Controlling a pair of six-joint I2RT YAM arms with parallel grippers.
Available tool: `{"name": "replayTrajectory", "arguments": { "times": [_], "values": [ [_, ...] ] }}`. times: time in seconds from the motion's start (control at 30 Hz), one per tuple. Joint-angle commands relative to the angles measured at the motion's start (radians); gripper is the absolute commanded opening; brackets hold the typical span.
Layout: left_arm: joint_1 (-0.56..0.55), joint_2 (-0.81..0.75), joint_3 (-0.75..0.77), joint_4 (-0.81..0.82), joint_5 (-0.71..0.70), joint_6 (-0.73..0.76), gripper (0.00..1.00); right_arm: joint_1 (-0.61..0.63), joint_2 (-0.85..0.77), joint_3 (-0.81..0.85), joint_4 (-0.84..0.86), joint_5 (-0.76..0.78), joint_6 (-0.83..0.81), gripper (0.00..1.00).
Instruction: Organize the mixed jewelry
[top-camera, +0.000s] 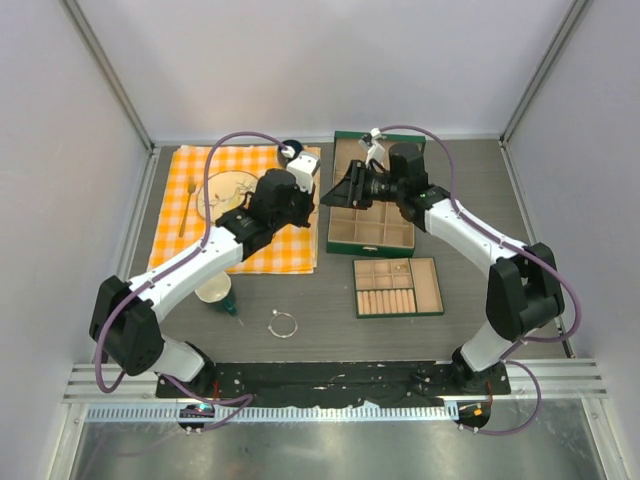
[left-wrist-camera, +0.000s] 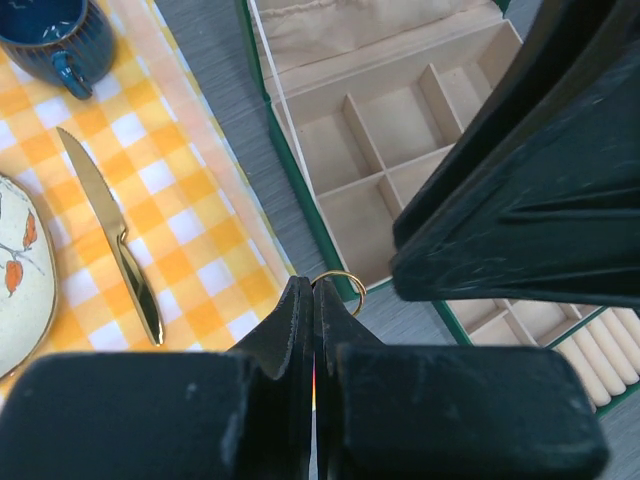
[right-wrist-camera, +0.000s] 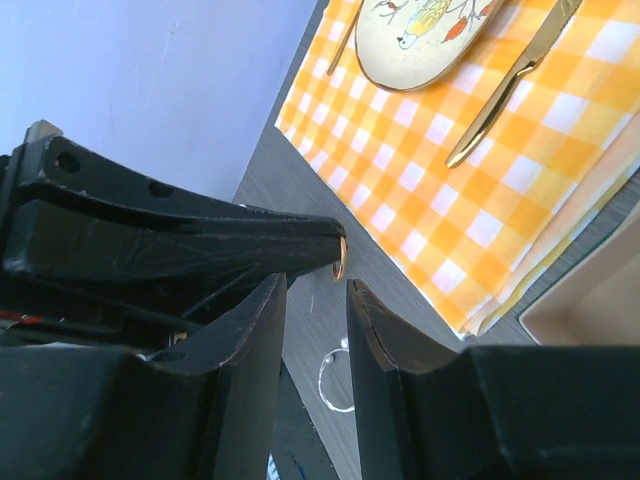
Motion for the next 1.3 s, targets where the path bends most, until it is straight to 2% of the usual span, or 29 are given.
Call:
{"name": "replayTrajectory", "arguments": {
  "times": [0.0,1.27],
  "values": [
    [0.000,-0.010,0.014,0.072,-0.004,-0.039,0.00,0.017,0.021,0.068,0.066,0.006,0.011,0.36],
    [0.003,-0.024,0.019,0.066,0.012,-0.057,0.00,0.049,0.036,0.030,0.042,0.047,-0.046,0.25]
  ]
}}
